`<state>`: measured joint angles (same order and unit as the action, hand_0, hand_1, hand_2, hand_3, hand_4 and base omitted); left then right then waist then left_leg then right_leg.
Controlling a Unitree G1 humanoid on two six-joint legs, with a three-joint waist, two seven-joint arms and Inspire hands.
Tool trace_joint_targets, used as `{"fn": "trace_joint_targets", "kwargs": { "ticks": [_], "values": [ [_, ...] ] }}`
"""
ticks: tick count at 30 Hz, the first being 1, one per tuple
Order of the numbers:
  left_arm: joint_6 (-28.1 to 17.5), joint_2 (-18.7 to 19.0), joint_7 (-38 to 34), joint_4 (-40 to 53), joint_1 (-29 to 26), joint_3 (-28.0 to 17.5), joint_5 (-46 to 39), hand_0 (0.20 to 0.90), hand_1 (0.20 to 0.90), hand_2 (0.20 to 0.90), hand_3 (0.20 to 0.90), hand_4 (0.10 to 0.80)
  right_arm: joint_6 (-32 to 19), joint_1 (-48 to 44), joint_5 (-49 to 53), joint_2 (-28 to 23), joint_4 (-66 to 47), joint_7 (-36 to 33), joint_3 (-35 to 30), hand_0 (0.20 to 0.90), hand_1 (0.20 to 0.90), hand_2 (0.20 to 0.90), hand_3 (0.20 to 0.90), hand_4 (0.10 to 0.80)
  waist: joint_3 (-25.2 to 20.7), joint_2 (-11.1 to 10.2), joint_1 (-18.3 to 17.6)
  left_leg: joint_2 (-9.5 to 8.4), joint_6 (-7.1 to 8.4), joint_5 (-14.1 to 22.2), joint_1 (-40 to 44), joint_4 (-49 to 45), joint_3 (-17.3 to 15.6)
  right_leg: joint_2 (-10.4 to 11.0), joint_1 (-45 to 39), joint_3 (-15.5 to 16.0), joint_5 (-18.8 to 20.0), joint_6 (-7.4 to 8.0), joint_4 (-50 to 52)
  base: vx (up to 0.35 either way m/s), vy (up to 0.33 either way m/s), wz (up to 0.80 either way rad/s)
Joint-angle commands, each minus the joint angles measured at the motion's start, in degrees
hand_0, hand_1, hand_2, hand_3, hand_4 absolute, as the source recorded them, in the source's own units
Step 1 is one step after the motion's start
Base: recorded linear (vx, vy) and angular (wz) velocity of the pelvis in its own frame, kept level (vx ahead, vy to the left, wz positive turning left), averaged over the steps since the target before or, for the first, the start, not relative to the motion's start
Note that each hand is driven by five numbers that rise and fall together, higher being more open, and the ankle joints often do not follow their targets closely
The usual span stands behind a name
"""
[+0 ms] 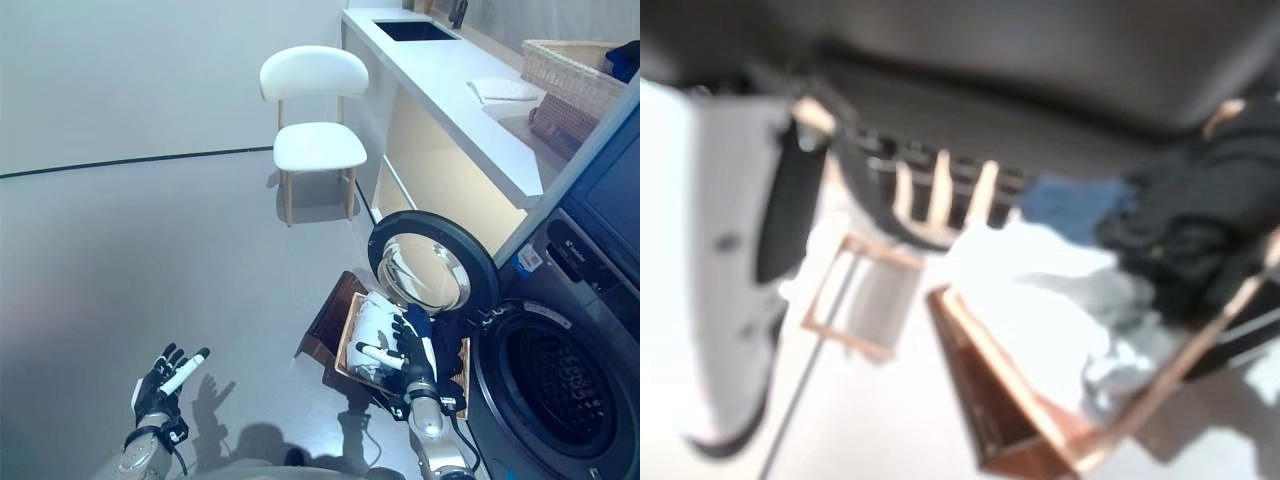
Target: Pick up the clothes and place them into the washing machine
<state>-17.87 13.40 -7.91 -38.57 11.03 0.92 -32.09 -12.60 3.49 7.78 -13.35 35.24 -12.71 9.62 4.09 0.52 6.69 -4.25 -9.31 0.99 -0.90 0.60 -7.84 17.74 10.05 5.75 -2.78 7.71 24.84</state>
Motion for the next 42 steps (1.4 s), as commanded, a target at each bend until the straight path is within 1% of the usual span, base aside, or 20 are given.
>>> {"fn": "trace_joint_targets", "kwargs": {
  "ticks": [1, 3, 6, 9, 11, 13, 14, 15, 20, 22, 24, 25, 26, 29, 30, 33, 34, 37, 38, 42],
  "values": [
    [-5.1, 1.6, -0.5, 4.5, -4.0, -1.5, 0.0, 0.900, 0.900, 0.900, 0.900, 0.800, -4.7, -6.8, 1.6, -2.9, -3.7, -2.3, -1.3, 0.900, 0.900, 0.900, 0.900, 0.800, 3.8, -1.0, -2.1, 1.38, 6.76, 1.5, -1.6, -4.3, 5.4, -1.8, -2.8, 1.0, 10.2, 0.84, -14.2, 0.102, -0.065, 0.18],
    [-5.2, 1.5, -0.5, 4.5, -4.1, -1.6, 0.0, 0.900, 0.900, 0.900, 0.900, 0.800, -4.7, -6.9, 1.7, -2.9, -3.8, -2.3, -1.4, 0.900, 0.900, 0.900, 0.900, 0.800, 4.2, -1.2, -2.5, 1.39, 7.04, 1.7, -0.8, -4.0, 5.7, -2.0, -2.0, 0.5, 11.0, 1.26, -16.6, 0.109, -0.066, 0.16],
    [-5.1, 1.3, -0.8, 4.2, -4.0, -2.0, 0.3, 0.900, 0.900, 0.900, 0.900, 0.800, -4.6, -6.8, 1.4, -2.9, -4.1, -2.6, -1.6, 0.900, 0.900, 0.900, 0.900, 0.800, 5.1, -1.7, -3.3, 1.51, 7.58, 2.6, 1.2, -3.6, 6.2, -2.0, -0.3, -0.9, 14.2, 2.46, -19.3, 0.124, -0.087, 0.14],
    [-5.1, 1.0, -1.1, 4.1, -3.7, -2.4, 0.4, 0.900, 0.900, 0.900, 0.900, 0.800, -4.6, -6.6, 1.3, -3.1, -4.0, -2.5, -1.7, 0.900, 0.900, 0.900, 0.900, 0.800, 5.2, -2.2, -3.3, 1.63, 8.11, 3.2, 2.6, -3.0, 6.6, -2.5, -0.5, -1.0, 15.1, 2.87, -20.6, 0.102, -0.100, 0.12],
    [-5.1, 0.6, -1.3, 3.7, -3.6, -2.7, 0.5, 0.900, 0.900, 0.900, 0.900, 0.800, -4.7, -6.4, 1.6, -3.1, -4.3, -2.1, -1.8, 0.900, 0.900, 0.900, 0.900, 0.800, 4.7, -2.5, -3.0, 2.10, 8.70, 3.3, 3.1, -2.4, 6.9, -3.3, -1.3, -0.7, 14.4, 2.85, -21.9, 0.126, -0.168, 0.10],
    [-4.9, 0.1, -1.3, 2.7, -3.6, -2.8, 0.1, 0.900, 0.900, 0.900, 0.900, 0.800, -4.7, -6.3, 1.5, -3.3, -3.8, -2.0, -1.6, 0.900, 0.900, 0.900, 0.900, 0.800, 3.7, -2.4, -2.7, 3.15, 9.45, 3.3, 3.5, -1.8, 7.0, -4.2, -2.2, -0.2, 13.0, 2.55, -22.5, 0.102, -0.136, 0.04],
    [-4.9, 0.1, -1.3, 2.7, -3.6, -2.8, 0.1, 0.900, 0.900, 0.900, 0.900, 0.800, -4.7, -6.3, 1.5, -3.3, -3.8, -2.0, -1.6, 0.900, 0.900, 0.900, 0.900, 0.800, 3.7, -2.4, -2.7, 3.18, 9.47, 3.3, 3.6, -1.8, 7.0, -4.2, -2.2, -0.2, 13.0, 2.54, -22.5, 0.095, -0.172, 0.14],
    [-4.9, -0.1, -1.2, 2.4, -4.2, -2.4, -0.4, 0.900, 0.900, 0.900, 0.900, 0.800, -4.7, -6.4, 1.7, -3.6, -3.6, -2.0, -1.5, 0.900, 0.900, 0.900, 0.900, 0.800, 3.3, -2.2, -2.8, 4.53, 10.23, 3.1, 3.5, -1.5, 7.6, -5.2, -2.4, -0.2, 11.7, 1.98, -21.8, 0.087, -0.188, 0.25],
    [-4.5, -0.4, -0.8, 3.1, -4.8, -0.9, 0.1, 0.900, 0.900, 0.900, 0.900, 0.800, -4.8, -5.0, 0.1, -5.1, -3.8, -2.2, -2.3, 0.900, 0.900, 0.900, 0.900, 0.800, 2.5, -1.6, -3.6, 8.77, 12.50, 2.6, 4.1, -1.6, 9.1, -8.0, -2.6, 1.0, 7.8, -0.08, -19.5, 0.119, -0.231, 0.33],
    [-4.5, -0.6, -0.7, 2.8, -5.1, -0.6, 0.0, 0.900, 0.900, 0.900, 0.900, 0.800, -5.0, -4.5, -0.2, -5.8, -3.6, -2.3, -2.5, 0.900, 0.900, 0.900, 0.900, 0.800, 2.3, -1.7, -3.9, 10.66, 13.46, 2.7, 3.9, -3.0, 9.3, -9.7, -2.8, 1.3, 6.3, -0.90, -18.6, 0.125, -0.280, 0.23],
    [-4.5, -0.9, -0.7, 2.5, -5.2, 0.1, -0.2, 0.900, 0.900, 0.900, 0.900, 0.800, -5.3, -4.7, 0.2, -5.9, -2.5, -2.8, -2.5, 0.900, 0.900, 0.900, 0.900, 0.800, 2.1, -1.7, -4.1, 11.85, 14.09, 2.3, 3.2, -5.4, 9.4, -11.2, -3.5, 1.4, 5.2, -1.73, -18.4, 0.091, -0.219, 0.11],
    [-4.5, -0.9, -0.7, 2.5, -5.2, 0.1, -0.2, 0.900, 0.900, 0.900, 0.900, 0.800, -5.3, -4.7, 0.2, -5.9, -2.5, -2.8, -2.5, 0.900, 0.900, 0.900, 0.900, 0.800, 2.1, -1.7, -4.1, 11.86, 14.09, 2.3, 3.2, -5.4, 9.4, -11.2, -3.5, 1.4, 5.2, -1.73, -18.4, 0.107, -0.256, 0.05],
    [-4.2, -1.2, -0.3, 2.6, -5.1, 0.7, -0.7, 0.900, 0.900, 0.900, 0.900, 0.800, -5.2, -5.0, 0.3, -6.2, -0.9, -2.9, -2.0, 0.900, 0.900, 0.900, 0.900, 0.800, 2.2, -1.8, -3.8, 12.33, 14.57, 0.2, 1.7, -10.1, 10.0, -12.8, -4.7, 1.2, 4.2, -2.81, -18.4, 0.094, -0.236, 0.03],
    [-3.8, -1.4, 0.3, 3.0, -5.1, 1.7, -1.2, 0.900, 0.900, 0.900, 0.900, 0.800, -5.0, -6.1, -0.2, -7.0, 1.7, -3.6, -1.7, 0.900, 0.900, 0.900, 0.900, 0.800, 3.3, -2.0, -2.9, 11.89, 14.32, -4.2, -1.3, -16.3, 12.0, -13.8, -6.9, 1.2, 3.5, -4.21, -18.5, 0.079, -0.217, 0.05],
    [-3.7, -1.5, 0.3, 2.9, -5.4, 2.3, -1.1, 0.900, 0.900, 0.900, 0.900, 0.800, -4.8, -6.8, -0.4, -7.5, 2.9, -3.9, -1.8, 0.900, 0.900, 0.900, 0.900, 0.800, 3.6, -1.9, -2.4, 11.99, 14.44, -6.0, -2.4, -15.8, 12.6, -13.7, -7.2, 1.4, 3.2, -4.34, -18.6, 0.042, -0.096, 0.06],
    [-3.4, -1.5, 0.2, 2.8, -5.5, 2.7, -1.1, 0.900, 0.900, 0.900, 0.900, 0.800, -4.4, -8.7, -0.3, -8.3, 4.4, -4.8, -2.0, 0.900, 0.900, 0.900, 0.900, 0.800, 4.1, -2.8, -1.8, 11.65, 14.08, -6.4, -6.8, -12.6, 13.2, -12.8, -8.1, 1.1, 2.6, -4.16, -18.9, 0.070, -0.054, -0.11],
    [-3.5, -1.4, 0.1, 2.7, -5.6, 2.7, -0.9, 0.900, 0.900, 0.900, 0.900, 0.800, -4.4, -9.5, -0.1, -8.2, 5.5, -5.0, -2.0, 0.900, 0.900, 0.900, 0.900, 0.800, 4.3, -2.7, -1.3, 11.46, 14.25, -6.7, -7.9, -10.8, 13.1, -12.9, -8.6, 0.7, 2.2, -4.01, -19.0, 0.101, -0.046, -0.37],
    [-3.6, -1.3, 0.0, 3.2, -5.2, 2.6, -1.0, 0.900, 0.900, 0.900, 0.900, 0.800, -4.3, -10.4, -0.2, -8.4, 5.9, -5.5, -1.6, 0.900, 0.900, 0.900, 0.900, 0.800, 4.9, -1.4, -0.3, 11.51, 14.93, -10.3, -9.9, -5.2, 13.7, -14.3, -9.9, -0.7, 1.5, -4.10, -18.9, 0.104, 0.001, -0.36],
    [-3.6, -1.3, 0.0, 3.1, -5.1, 2.5, -0.8, 0.900, 0.900, 0.900, 0.900, 0.800, -4.3, -10.4, -0.4, -8.3, 5.6, -5.7, -1.6, 0.900, 0.900, 0.900, 0.900, 0.800, 5.0, -0.8, -0.2, 11.58, 15.07, -11.5, -10.3, -3.5, 13.3, -14.7, -10.3, -1.0, 1.2, -4.15, -19.0, 0.118, 0.029, -0.27],
    [-3.7, -1.6, 0.0, 2.8, -5.1, 2.5, -0.8, 0.900, 0.900, 0.900, 0.900, 0.800, -4.0, -10.1, -0.7, -8.2, 5.9, -6.0, -1.9, 0.900, 0.900, 0.900, 0.900, 0.800, 4.6, 0.5, -0.4, 10.68, 15.21, -12.9, -10.5, -0.3, 10.6, -15.4, -12.2, -1.8, 0.0, -3.92, -19.7, 0.130, 0.055, -0.23]
  ]
}}
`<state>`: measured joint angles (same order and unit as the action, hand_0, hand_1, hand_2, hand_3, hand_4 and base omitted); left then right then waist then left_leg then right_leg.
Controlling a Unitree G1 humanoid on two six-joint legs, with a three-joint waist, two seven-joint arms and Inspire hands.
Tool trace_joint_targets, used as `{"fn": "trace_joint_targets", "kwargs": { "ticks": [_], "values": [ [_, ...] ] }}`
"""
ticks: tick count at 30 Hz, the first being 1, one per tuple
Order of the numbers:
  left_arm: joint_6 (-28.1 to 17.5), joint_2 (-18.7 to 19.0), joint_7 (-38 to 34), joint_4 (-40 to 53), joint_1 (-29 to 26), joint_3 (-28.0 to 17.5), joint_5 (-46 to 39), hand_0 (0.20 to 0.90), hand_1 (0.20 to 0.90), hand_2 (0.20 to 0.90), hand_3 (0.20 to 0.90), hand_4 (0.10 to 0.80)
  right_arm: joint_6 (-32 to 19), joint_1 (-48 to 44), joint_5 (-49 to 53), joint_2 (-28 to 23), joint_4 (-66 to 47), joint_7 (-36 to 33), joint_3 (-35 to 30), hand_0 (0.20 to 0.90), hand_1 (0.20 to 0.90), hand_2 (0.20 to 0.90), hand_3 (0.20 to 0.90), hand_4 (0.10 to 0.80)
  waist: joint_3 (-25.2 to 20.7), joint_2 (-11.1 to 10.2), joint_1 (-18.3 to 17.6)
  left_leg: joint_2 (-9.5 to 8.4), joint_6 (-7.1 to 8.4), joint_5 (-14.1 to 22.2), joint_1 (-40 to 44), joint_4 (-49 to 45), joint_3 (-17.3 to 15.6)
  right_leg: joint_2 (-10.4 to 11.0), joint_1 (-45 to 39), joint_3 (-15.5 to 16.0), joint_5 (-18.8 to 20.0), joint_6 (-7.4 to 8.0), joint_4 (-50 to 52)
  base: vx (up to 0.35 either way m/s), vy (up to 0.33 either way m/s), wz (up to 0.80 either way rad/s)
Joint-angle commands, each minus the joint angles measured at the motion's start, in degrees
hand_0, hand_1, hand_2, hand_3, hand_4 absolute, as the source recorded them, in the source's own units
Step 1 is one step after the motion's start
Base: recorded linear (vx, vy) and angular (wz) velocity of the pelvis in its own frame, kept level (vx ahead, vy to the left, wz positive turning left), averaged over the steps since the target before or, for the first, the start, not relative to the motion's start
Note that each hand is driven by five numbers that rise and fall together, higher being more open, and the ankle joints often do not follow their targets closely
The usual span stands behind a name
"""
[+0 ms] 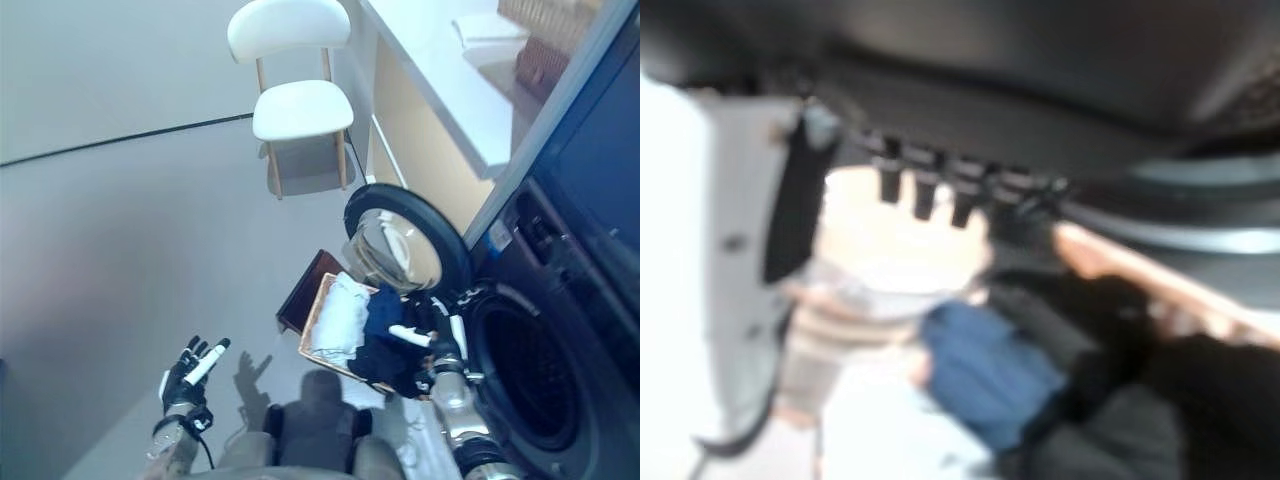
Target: Pick up the clothes and place them into the washing machine
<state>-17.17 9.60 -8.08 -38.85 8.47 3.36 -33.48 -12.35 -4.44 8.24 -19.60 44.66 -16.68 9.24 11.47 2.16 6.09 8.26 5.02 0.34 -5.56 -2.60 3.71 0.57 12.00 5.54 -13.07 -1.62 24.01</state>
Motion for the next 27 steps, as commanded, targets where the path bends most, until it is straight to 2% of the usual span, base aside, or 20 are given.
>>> {"fn": "trace_joint_targets", "kwargs": {
  "ticks": [1, 4, 6, 7, 8, 10, 11, 12, 14, 15, 16, 17, 18, 22, 27],
  "values": [
    [-4.4, 2.1, 0.0, 3.1, -2.5, 0.1, 0.5, 0.900, 0.900, 0.900, 0.900, 0.800, -4.1, -2.1, -1.2, -1.9, -3.7, -2.1, -1.6, 0.900, 0.900, 0.900, 0.900, 0.800, -3.0, -0.8, 0.2, -2.06, 0.69, -12.2, -5.7, 3.1, -1.8, 1.9, -14.7, -1.7, 9.9, 5.52, -19.0, 0.158, 0.100, -0.18],
    [-4.6, 1.9, -0.2, 3.2, -3.0, 0.4, 0.0, 0.900, 0.900, 0.900, 0.900, 0.800, -3.6, -2.0, -1.7, -1.7, -4.0, -2.3, -1.7, 0.900, 0.900, 0.900, 0.900, 0.800, -3.8, -0.1, -0.3, -3.58, -0.76, -10.8, -5.8, 2.2, -5.5, 2.5, -15.9, -2.1, 8.1, 5.74, -18.2, 0.175, 0.145, -0.14],
    [-4.8, 1.8, -0.6, 3.2, -2.9, 0.7, -0.3, 0.900, 0.900, 0.900, 0.900, 0.800, -3.1, -2.4, -2.2, -1.7, -2.6, -2.7, -1.5, 0.900, 0.900, 0.900, 0.900, 0.800, -4.4, 0.2, 0.1, -4.93, -1.91, -9.8, -5.4, 2.5, -4.2, 3.6, -16.1, -2.6, 7.1, 6.22, -16.6, 0.199, 0.191, -0.26],
    [-4.7, 1.7, -0.6, 2.9, -3.0, 0.8, -0.6, 0.900, 0.900, 0.900, 0.900, 0.800, -3.1, -2.7, -2.3, -1.5, -1.8, -2.8, -1.6, 0.900, 0.900, 0.900, 0.900, 0.800, -4.8, 0.0, 0.2, -5.75, -2.50, -8.6, -5.4, 1.9, -4.1, 4.4, -16.1, -2.7, 6.7, 6.93, -15.0, 0.223, 0.184, -0.26],
    [-4.5, 2.0, -0.8, 2.8, -3.2, 1.1, -0.8, 0.900, 0.900, 0.900, 0.900, 0.800, -2.8, -3.4, -2.3, -1.0, -0.1, -3.0, -1.5, 0.900, 0.900, 0.900, 0.900, 0.800, -4.9, -0.5, 0.6, -6.91, -3.67, -6.8, -4.7, 0.8, -4.5, 6.2, -15.2, -2.5, 8.1, 8.11, -10.0, 0.222, 0.196, -0.32],
    [-4.4, 2.8, -0.9, 3.7, -3.3, 1.1, -0.3, 0.900, 0.900, 0.900, 0.900, 0.800, -2.1, -5.4, -3.2, -0.9, 1.0, -2.6, -0.3, 0.900, 0.900, 0.900, 0.900, 0.800, -4.4, 0.0, 1.1, -7.92, -5.75, -5.0, -3.7, -0.4, -5.2, 8.1, -10.5, -3.3, 13.0, 9.35, -0.9, 0.159, 0.171, -0.39],
    [-4.4, 2.8, -0.9, 3.7, -3.3, 1.1, -0.3, 0.900, 0.900, 0.900, 0.900, 0.800, -2.1, -5.4, -3.2, -0.9, 1.0, -2.6, -0.3, 0.900, 0.900, 0.900, 0.900, 0.800, -4.4, -0.1, 1.1, -7.93, -5.76, -5.0, -3.8, -0.4, -5.2, 8.1, -10.4, -3.3, 12.9, 9.36, -0.8, 0.068, 0.182, -0.40],
    [-4.6, 3.9, -1.4, 3.8, -4.4, 1.1, -0.1, 0.900, 0.900, 0.900, 0.900, 0.800, -1.4, -7.9, -3.9, -0.6, 3.1, -2.9, 0.8, 0.900, 0.900, 0.900, 0.900, 0.800, -2.5, 1.0, 1.0, -7.90, -6.55, -4.5, -2.6, -0.6, -5.5, 9.2, -5.9, -2.3, 15.2, 9.33, 3.1, 0.026, 0.152, -0.37],
    [-5.5, 4.3, -1.4, 4.7, -5.1, 1.6, -0.8, 0.900, 0.900, 0.900, 0.900, 0.800, -1.0, -11.1, -3.9, -0.7, 4.8, -3.5, 1.7, 0.900, 0.900, 0.900, 0.900, 0.800, -1.6, 1.8, 1.3, -7.89, -5.95, -3.8, -2.1, 0.2, -5.6, 11.8, -2.5, 0.0, 15.0, 9.06, -3.3, -0.012, 0.067, -0.14],
    [-6.1, 4.6, -1.5, 5.3, -5.9, 1.8, -1.4, 0.900, 0.900, 0.900, 0.900, 0.800, -0.6, -12.7, -4.1, -0.7, 5.3, -4.0, 2.4, 0.900, 0.900, 0.900, 0.900, 0.800, -0.6, 2.1, 0.8, -7.91, -5.36, -3.7, -2.3, 0.4, -4.7, 12.3, -0.8, -0.8, 15.8, 9.15, -8.1, -0.047, -0.095, 0.23],
    [-6.5, 5.1, -2.0, 6.8, -6.6, 1.6, -1.9, 0.900, 0.900, 0.900, 0.900, 0.800, 0.0, -14.2, -5.3, -0.8, 5.4, -5.2, 2.8, 0.900, 0.900, 0.900, 0.900, 0.800, 1.0, 1.5, 0.8, -7.37, -4.80, -3.6, -3.0, -0.1, -4.3, 12.7, -0.4, -1.1, 17.5, 10.02, -11.1, -0.026, -0.086, 0.21],
    [-6.5, 5.1, -2.0, 6.8, -6.6, 1.6, -1.9, 0.900, 0.900, 0.900, 0.900, 0.800, 0.0, -14.2, -5.3, -0.8, 5.4, -5.2, 2.8, 0.900, 0.900, 0.900, 0.900, 0.800, 1.0, 1.5, 0.7, -7.36, -4.80, -3.5, -3.0, -0.1, -4.3, 12.7, -0.5, -1.0, 17.5, 10.02, -11.2, -0.028, -0.068, 0.05],
    [-6.6, 4.9, -2.1, 7.1, -6.9, 1.9, -2.1, 0.900, 0.900, 0.900, 0.900, 0.800, 0.1, -15.2, -5.3, -0.7, 6.5, -6.1, 2.6, 0.900, 0.900, 0.900, 0.900, 0.800, 1.5, 1.1, 1.0, -7.23, -4.44, -3.8, -4.0, 0.1, -4.3, 13.5, -0.8, 0.4, 17.8, 10.18, -13.3, -0.055, -0.040, 0.10],
    [-6.5, 4.0, -3.2, 7.5, -7.6, 2.6, -2.6, 0.900, 0.900, 0.900, 0.900, 0.800, 0.9, -19.7, -4.4, -1.5, 8.8, -9.1, 1.8, 0.900, 0.900, 0.900, 0.900, 0.800, 2.5, 1.3, 1.2, -6.21, -3.24, -5.2, -7.7, 1.4, -4.2, 13.7, 0.2, 3.6, 18.5, 10.23, -16.5, -0.060, -0.069, 0.18],
    [-6.6, 3.6, -3.6, 8.5, -8.7, 3.4, -2.8, 0.900, 0.900, 0.900, 0.900, 0.800, 1.0, -21.4, -4.1, -3.1, 7.7, -9.6, 1.6, 0.900, 0.900, 0.900, 0.900, 0.800, 4.4, 2.6, 1.1, -5.63, -2.40, -7.1, -11.9, 2.7, -3.1, 13.8, 3.5, 5.1, 18.1, 10.29, -15.9, -0.066, -0.034, 0.26]
  ]
}}
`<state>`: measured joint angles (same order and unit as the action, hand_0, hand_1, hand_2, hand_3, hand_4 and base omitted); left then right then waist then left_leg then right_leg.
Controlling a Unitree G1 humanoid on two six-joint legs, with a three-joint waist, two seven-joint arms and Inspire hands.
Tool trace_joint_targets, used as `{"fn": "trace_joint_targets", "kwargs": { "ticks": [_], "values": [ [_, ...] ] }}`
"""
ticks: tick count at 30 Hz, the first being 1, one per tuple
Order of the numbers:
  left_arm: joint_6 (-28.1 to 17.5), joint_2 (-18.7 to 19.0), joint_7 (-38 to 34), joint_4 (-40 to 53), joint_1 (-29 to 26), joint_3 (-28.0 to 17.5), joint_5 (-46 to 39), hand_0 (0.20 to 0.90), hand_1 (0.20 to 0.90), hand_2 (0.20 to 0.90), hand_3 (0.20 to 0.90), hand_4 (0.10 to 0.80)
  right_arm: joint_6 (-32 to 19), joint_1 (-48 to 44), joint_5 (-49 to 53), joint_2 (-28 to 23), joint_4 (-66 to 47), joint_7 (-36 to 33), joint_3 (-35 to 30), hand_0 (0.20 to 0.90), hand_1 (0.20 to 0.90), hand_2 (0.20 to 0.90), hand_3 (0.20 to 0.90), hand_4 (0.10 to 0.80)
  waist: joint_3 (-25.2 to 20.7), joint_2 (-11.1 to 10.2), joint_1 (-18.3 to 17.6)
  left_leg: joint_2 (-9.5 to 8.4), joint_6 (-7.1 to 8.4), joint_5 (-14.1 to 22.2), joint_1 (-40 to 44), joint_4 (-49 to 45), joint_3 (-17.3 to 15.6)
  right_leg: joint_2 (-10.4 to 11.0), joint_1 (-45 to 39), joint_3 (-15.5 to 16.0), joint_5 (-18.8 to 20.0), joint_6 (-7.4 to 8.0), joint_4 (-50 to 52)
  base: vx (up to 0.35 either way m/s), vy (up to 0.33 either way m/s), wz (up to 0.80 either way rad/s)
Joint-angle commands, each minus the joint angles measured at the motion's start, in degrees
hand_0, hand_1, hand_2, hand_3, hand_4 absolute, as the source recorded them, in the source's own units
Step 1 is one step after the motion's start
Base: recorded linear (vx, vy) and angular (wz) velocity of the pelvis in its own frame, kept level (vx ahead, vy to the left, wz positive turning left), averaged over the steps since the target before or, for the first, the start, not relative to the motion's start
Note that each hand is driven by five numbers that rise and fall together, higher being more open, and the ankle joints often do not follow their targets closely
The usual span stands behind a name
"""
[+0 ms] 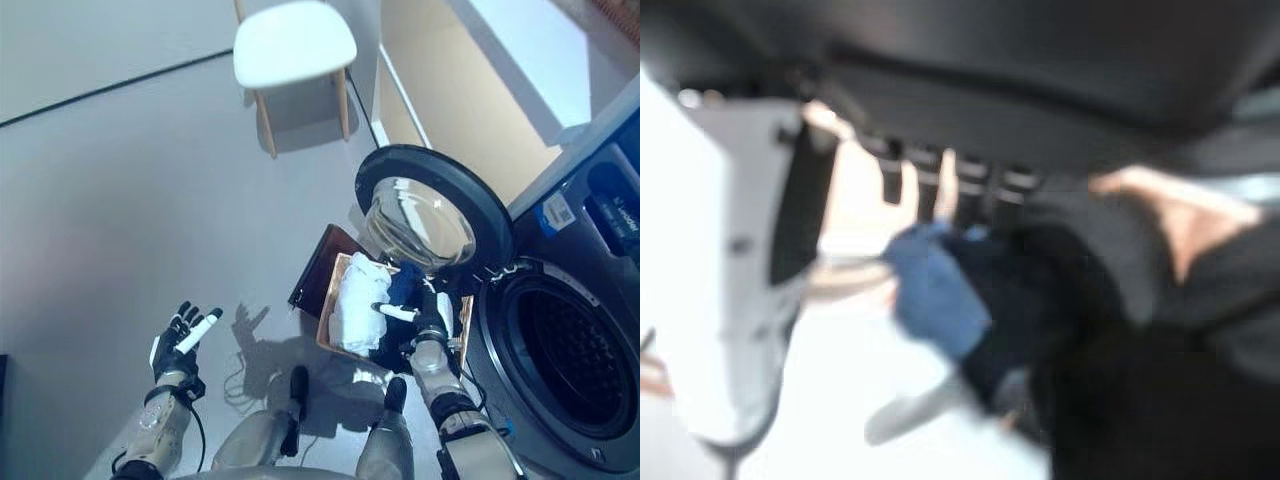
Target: Pick up the clothes and place them into the washing machine
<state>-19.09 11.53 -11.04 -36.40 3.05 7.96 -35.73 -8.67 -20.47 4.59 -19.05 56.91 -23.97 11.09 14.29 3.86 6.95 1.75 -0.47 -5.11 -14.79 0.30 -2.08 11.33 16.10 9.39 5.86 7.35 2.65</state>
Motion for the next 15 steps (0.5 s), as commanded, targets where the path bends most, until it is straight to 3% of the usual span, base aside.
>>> {"fn": "trace_joint_targets", "kwargs": {
  "ticks": [1, 15],
  "values": [
    [-4.8, 1.7, -0.6, 6.3, -3.5, -0.9, -0.6, 0.900, 0.900, 0.900, 0.900, 0.800, -2.6, -6.0, -0.5, -3.9, -4.2, -2.5, -0.2, 0.900, 0.900, 0.900, 0.900, 0.800, 2.0, 1.0, 0.3, 0.86, 3.24, -2.0, -3.3, 0.1, 2.8, 3.1, 0.1, 1.5, -0.7, 1.31, 5.7, -0.013, -0.008, 0.16],
    [-4.9, 1.9, 0.4, 9.6, -4.3, 4.3, -0.8, 0.900, 0.900, 0.900, 0.900, 0.800, -0.7, -19.9, -0.9, -6.4, 10.2, -5.5, 2.0, 0.900, 0.900, 0.900, 0.900, 0.800, 4.0, 3.4, 3.3, -0.59, 3.52, -2.8, -5.5, 3.1, 2.7, 4.3, 2.0, 1.9, 1.5, 2.54, 3.2, 0.026, 0.038, 0.00]
  ]
}}
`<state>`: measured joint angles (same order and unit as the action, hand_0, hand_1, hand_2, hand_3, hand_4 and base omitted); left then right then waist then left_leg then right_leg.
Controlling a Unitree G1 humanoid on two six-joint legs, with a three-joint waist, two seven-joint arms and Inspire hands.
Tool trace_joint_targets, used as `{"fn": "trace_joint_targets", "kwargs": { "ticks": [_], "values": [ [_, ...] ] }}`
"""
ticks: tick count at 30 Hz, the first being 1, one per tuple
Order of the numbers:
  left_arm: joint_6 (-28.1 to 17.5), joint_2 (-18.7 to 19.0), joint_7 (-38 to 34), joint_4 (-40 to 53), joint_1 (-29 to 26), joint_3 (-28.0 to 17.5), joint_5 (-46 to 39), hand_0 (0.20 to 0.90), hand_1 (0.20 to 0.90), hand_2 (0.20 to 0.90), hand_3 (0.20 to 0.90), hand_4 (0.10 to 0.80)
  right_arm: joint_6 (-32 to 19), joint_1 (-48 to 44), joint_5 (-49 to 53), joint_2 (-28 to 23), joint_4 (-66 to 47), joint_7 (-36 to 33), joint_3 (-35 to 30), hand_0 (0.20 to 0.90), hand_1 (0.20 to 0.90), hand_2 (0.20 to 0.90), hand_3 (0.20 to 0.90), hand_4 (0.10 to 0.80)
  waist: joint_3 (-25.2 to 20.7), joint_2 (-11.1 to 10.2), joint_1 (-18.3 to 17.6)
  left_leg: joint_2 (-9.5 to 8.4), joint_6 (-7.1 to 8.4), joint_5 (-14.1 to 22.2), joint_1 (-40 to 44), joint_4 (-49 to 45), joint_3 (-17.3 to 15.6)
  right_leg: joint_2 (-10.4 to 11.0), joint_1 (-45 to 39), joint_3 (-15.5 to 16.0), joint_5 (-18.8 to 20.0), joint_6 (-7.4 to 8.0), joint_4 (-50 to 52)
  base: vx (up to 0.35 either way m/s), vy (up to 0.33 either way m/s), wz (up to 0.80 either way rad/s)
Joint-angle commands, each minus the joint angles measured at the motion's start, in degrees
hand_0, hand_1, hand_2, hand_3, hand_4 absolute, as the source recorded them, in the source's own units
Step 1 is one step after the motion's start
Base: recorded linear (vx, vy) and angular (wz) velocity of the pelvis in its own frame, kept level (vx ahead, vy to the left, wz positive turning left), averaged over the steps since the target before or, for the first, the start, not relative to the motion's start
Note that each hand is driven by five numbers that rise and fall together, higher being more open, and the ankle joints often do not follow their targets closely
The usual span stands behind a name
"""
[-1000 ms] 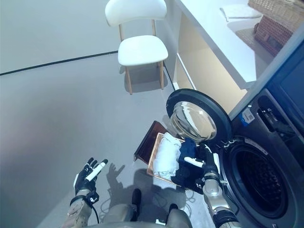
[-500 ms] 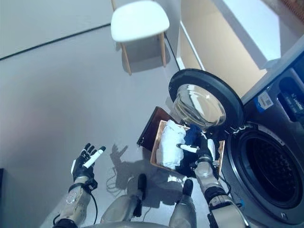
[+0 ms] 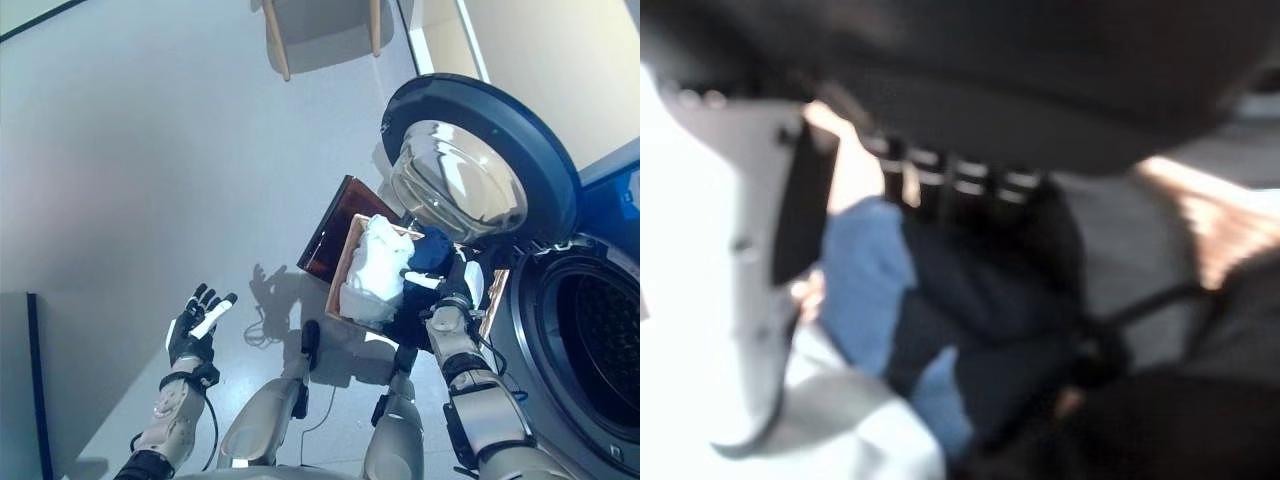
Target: Pick up the clothes and place them into the washing machine
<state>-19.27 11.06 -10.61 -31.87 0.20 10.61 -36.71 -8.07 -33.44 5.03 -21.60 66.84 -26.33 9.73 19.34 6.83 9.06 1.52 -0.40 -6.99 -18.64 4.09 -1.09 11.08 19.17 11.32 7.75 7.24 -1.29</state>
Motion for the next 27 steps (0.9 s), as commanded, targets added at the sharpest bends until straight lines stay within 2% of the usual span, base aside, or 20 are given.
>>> {"fn": "trace_joint_targets", "kwargs": {
  "ticks": [1, 7, 11, 17, 22, 27],
  "values": [
    [-4.7, 2.5, -0.3, 5.5, -1.8, 1.8, 0.3, 0.900, 0.900, 0.900, 0.900, 0.800, -0.8, -8.6, -1.6, -3.9, 2.1, -3.9, 3.2, 0.900, 0.900, 0.900, 0.900, 0.800, -1.0, 0.6, 1.5, -0.51, 3.41, -0.9, -1.8, -0.8, 1.7, 4.7, -0.9, -0.1, -0.3, 2.73, 7.1, 0.026, 0.035, -0.01],
    [-4.2, 3.0, -1.9, 7.7, -1.3, 2.2, -0.1, 0.900, 0.900, 0.900, 0.900, 0.800, 2.8, -15.1, -4.0, -5.1, 9.2, -6.6, 4.2, 0.900, 0.900, 0.900, 0.900, 0.800, -0.2, 1.8, 2.4, -1.28, 3.00, -0.4, -2.4, -0.8, 1.0, 4.8, -0.2, -1.0, 0.2, 2.75, 6.5, 0.020, 0.056, -0.13],
    [-4.0, 2.8, -2.2, 7.6, -1.5, 1.8, -0.2, 0.900, 0.900, 0.900, 0.900, 0.800, 3.4, -15.5, -4.5, -4.9, 9.1, -6.3, 4.7, 0.900, 0.900, 0.900, 0.900, 0.800, 0.2, 1.8, 2.2, -1.28, 2.97, -0.5, -2.4, -0.6, 0.7, 4.7, 0.3, -1.5, 0.4, 2.67, 6.5, 0.020, 0.023, -0.13],
    [-4.4, 2.3, -2.3, 7.9, -2.4, 0.8, -1.0, 0.900, 0.900, 0.900, 0.900, 0.800, 3.6, -15.9, -4.9, -4.2, 7.4, -2.2, 7.1, 0.900, 0.900, 0.900, 0.900, 0.800, 1.4, 1.8, 1.3, -1.40, 2.81, -0.2, -3.7, -1.1, 0.8, 4.3, 2.2, -2.6, -0.4, 2.06, 7.5, -0.004, -0.003, -0.01],
    [-3.8, 2.3, -0.6, 9.1, -2.9, 0.5, -1.5, 0.900, 0.900, 0.900, 0.900, 0.800, 3.8, -17.7, -1.8, -4.1, 10.1, 2.4, 6.7, 0.900, 0.900, 0.900, 0.900, 0.800, 2.0, 2.8, 1.8, -1.54, 3.09, -0.9, -5.3, -0.3, 1.2, 4.1, 4.6, -2.7, -0.9, 1.79, 8.4, -0.004, -0.003, 0.04],
    [-3.3, 2.5, 0.8, 9.2, -3.4, 0.9, -1.3, 0.900, 0.900, 0.900, 0.900, 0.800, 4.4, -18.0, -2.8, -4.3, 13.0, 5.7, 7.4, 0.900, 0.900, 0.900, 0.900, 0.800, 2.0, 3.8, 2.7, -1.69, 3.14, -1.2, -6.5, -0.3, 1.6, 4.2, 6.2, -2.8, -1.7, 1.60, 9.5, -0.001, -0.001, 0.01]
  ]
}}
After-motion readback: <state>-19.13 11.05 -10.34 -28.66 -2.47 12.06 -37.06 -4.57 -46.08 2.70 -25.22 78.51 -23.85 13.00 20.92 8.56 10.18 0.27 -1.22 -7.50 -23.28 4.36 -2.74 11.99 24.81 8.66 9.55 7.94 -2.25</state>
